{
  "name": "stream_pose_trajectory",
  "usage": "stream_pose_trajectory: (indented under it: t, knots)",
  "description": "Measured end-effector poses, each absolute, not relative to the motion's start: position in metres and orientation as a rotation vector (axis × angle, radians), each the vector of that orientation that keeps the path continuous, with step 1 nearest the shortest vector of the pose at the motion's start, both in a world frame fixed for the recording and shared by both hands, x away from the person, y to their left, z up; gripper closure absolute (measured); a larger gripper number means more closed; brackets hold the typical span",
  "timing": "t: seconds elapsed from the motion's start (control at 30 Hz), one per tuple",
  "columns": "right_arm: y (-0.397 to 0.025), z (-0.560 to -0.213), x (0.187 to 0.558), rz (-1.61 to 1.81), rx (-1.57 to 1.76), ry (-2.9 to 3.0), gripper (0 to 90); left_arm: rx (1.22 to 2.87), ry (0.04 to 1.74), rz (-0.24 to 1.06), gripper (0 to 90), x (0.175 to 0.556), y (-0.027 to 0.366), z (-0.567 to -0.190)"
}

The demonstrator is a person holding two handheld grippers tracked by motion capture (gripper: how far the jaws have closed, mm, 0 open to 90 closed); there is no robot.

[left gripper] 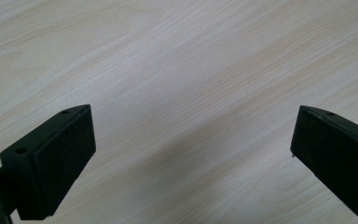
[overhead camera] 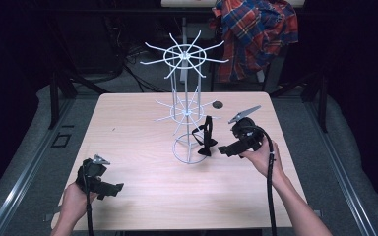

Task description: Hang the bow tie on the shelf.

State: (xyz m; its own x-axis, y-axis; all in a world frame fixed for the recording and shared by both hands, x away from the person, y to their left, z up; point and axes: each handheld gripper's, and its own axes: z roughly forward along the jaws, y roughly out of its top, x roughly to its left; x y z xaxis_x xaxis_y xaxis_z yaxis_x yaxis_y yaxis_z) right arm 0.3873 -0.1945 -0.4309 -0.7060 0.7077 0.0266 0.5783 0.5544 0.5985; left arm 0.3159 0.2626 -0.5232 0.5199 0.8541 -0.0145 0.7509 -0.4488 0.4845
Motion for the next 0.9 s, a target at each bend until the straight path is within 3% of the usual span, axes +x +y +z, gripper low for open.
stream_pose_trajectory:
  t: [0.9]
  knots:
    - [-0.208, -0.457, 0.360, 0.692, 1.134, 2.675, 4.4, 2.331, 1.311, 0.328, 0.0, 0.316, 0.261, -0.523]
